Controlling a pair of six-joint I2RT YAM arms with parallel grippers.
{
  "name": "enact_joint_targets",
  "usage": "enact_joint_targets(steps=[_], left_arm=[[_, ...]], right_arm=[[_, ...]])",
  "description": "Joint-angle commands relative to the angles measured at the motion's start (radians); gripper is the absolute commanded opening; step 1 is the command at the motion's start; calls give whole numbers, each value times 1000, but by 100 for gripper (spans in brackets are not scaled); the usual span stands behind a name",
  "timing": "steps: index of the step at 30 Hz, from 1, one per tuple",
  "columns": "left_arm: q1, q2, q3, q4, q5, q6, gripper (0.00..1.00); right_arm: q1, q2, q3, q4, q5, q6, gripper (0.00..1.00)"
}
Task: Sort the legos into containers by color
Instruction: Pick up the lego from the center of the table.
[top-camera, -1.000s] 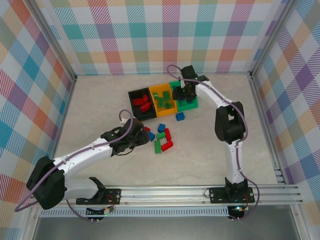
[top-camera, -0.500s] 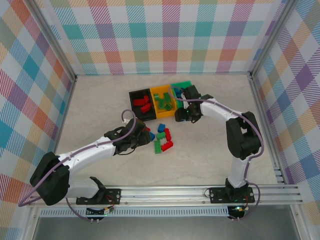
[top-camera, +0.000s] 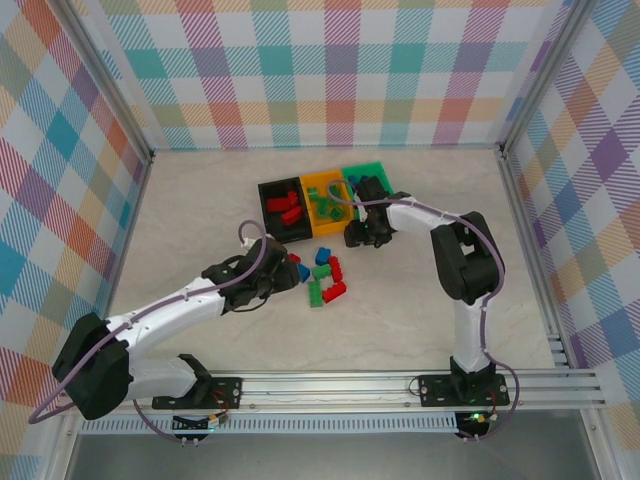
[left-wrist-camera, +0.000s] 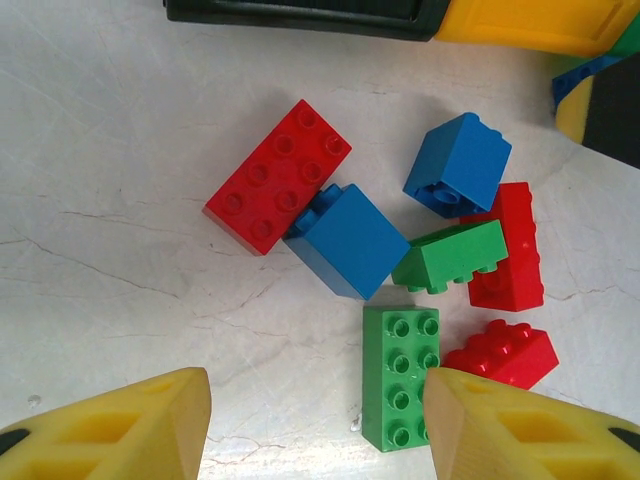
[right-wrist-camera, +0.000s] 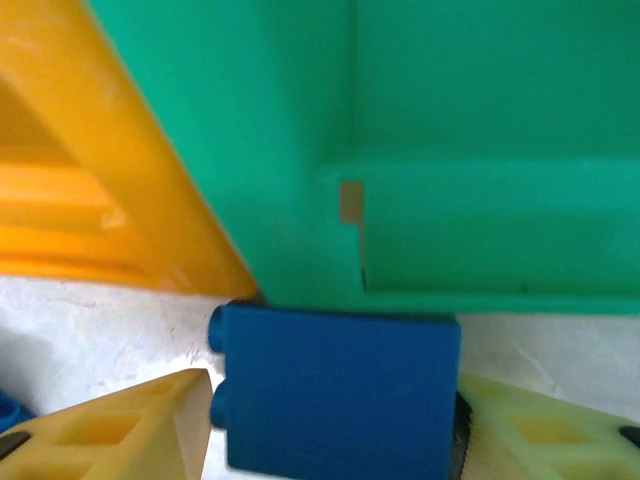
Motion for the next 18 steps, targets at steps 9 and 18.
enact_joint_targets(steps=[9,18], left_arm=[[-10,-12,-15,-26,-22,-18,58],[-12,42,-8,17,13,-14,58]], right_arm=[[9,-96,-51,15,-4,-11,39],[-6,-217,7,-36,13,-6,40]])
